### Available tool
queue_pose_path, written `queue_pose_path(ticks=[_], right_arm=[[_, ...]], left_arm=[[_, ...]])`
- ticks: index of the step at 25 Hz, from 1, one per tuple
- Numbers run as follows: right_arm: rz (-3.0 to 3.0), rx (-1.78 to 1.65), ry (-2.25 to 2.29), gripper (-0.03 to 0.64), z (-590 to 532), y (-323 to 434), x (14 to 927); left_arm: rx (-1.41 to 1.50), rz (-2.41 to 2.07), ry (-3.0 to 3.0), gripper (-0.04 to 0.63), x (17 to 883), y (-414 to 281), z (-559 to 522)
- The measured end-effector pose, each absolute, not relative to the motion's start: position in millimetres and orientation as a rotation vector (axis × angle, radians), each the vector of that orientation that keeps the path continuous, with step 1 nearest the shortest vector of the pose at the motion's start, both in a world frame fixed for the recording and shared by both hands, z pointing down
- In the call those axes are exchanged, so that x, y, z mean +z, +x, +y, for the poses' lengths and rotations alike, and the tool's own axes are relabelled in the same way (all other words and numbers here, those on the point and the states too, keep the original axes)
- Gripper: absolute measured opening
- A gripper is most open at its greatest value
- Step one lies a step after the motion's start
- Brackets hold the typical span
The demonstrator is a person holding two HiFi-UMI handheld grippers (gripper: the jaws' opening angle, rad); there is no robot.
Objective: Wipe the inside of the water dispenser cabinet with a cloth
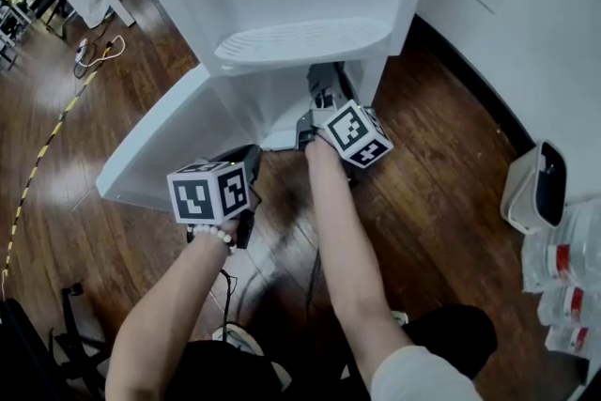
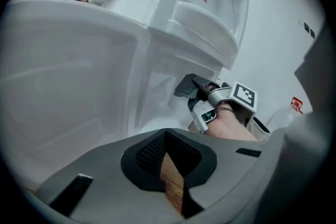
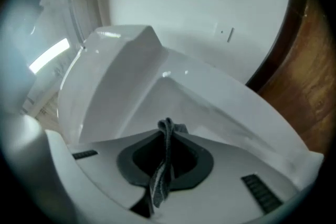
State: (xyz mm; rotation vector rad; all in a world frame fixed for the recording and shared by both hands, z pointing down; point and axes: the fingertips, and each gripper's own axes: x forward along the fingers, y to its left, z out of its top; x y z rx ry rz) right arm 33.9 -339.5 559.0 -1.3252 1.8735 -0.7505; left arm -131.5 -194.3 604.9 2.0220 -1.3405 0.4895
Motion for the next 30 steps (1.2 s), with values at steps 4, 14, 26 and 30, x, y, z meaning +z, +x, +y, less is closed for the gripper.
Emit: queue_pose_path(ticks=[4, 14, 26, 30], right_arm=[[1.729, -0.771, -1.274, 0.02, -330, 58, 527], [1.535, -0.94, -1.295, 0.02, -334, 83, 561], [1.41, -1.113, -1.396, 0.02, -334, 83, 642], [1.387, -1.169, -1.439, 0.02, -334, 80, 671]], left_arm=[[0.484, -1.338, 2.044, -0.003, 599, -127, -195], [0.488, -1.347, 2.031, -0.003, 596, -133, -188], [0.503, -1.32, 2.039, -0.003, 599, -124, -185], [0.501, -1.322, 2.032, -0.003, 601, -125, -186]])
